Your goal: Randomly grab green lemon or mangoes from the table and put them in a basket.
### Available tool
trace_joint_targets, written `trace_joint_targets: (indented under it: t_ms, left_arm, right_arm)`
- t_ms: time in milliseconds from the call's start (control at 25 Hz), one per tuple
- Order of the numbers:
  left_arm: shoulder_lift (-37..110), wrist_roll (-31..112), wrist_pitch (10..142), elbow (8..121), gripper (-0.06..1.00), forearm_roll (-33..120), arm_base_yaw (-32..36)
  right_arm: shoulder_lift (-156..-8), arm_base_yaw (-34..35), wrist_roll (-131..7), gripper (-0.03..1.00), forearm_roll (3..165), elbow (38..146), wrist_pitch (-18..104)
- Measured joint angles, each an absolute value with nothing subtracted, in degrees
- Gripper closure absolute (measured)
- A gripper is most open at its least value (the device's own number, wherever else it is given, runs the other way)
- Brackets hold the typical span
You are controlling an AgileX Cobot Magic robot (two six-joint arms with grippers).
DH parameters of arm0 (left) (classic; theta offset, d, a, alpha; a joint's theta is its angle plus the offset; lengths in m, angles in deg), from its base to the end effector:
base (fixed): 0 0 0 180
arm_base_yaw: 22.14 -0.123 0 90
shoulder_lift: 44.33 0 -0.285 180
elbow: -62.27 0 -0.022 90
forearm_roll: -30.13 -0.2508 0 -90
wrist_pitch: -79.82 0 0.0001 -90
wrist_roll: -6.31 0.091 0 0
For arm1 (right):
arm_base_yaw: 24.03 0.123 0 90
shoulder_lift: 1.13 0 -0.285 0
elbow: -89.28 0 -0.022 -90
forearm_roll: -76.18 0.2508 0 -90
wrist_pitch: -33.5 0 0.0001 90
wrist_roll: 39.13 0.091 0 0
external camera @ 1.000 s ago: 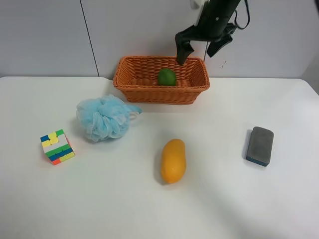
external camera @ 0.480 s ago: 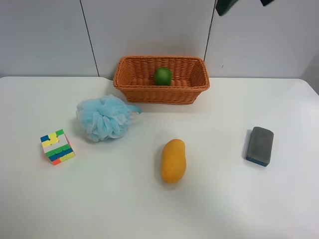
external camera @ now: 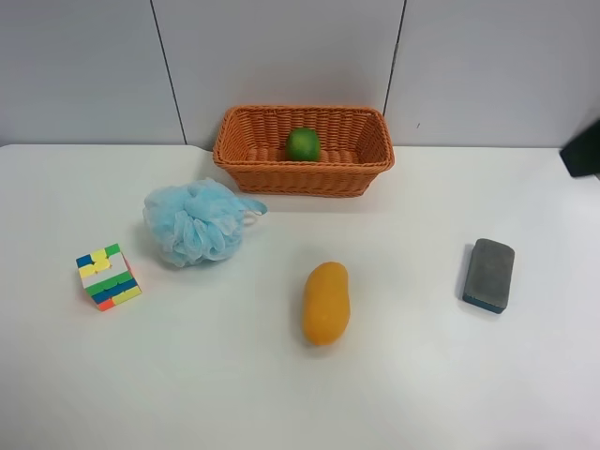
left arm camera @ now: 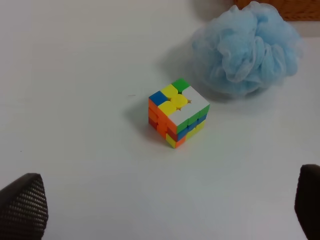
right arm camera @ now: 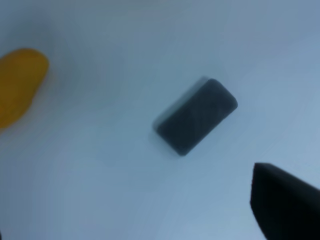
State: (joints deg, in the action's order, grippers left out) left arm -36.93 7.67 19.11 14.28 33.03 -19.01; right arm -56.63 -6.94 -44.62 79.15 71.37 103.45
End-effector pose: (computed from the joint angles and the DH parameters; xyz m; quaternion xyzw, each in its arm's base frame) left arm -0.0073 -0.0036 0.2802 0.0344 0.8475 -0.0334 0.5286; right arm 0.1199 0.0415 0.3776 -0.1850 0.9308 0.0575 0.3100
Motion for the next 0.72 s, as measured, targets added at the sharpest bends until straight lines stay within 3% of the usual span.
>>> trace_joint_targets:
  t_ms: [160,520,720]
  left_arm:
    - [-36.9,7.7,19.1,14.3,-0.05,33.0,-19.0]
    - [-36.9,7.7,19.1,14.3,-0.05,33.0,-19.0]
    - [-36.9,7.7,19.1,14.3,-0.05,33.0,-19.0]
  right_arm:
    - [-43.2,-8.0,-44.6,-0.03,79.4,62.4,103.5]
    - [-19.8,-21.0,-44.6,-0.03,79.4,47.1,98.1]
    - [-11.1,-23.2,-44.6,-0.03,79.4,41.2,95.9]
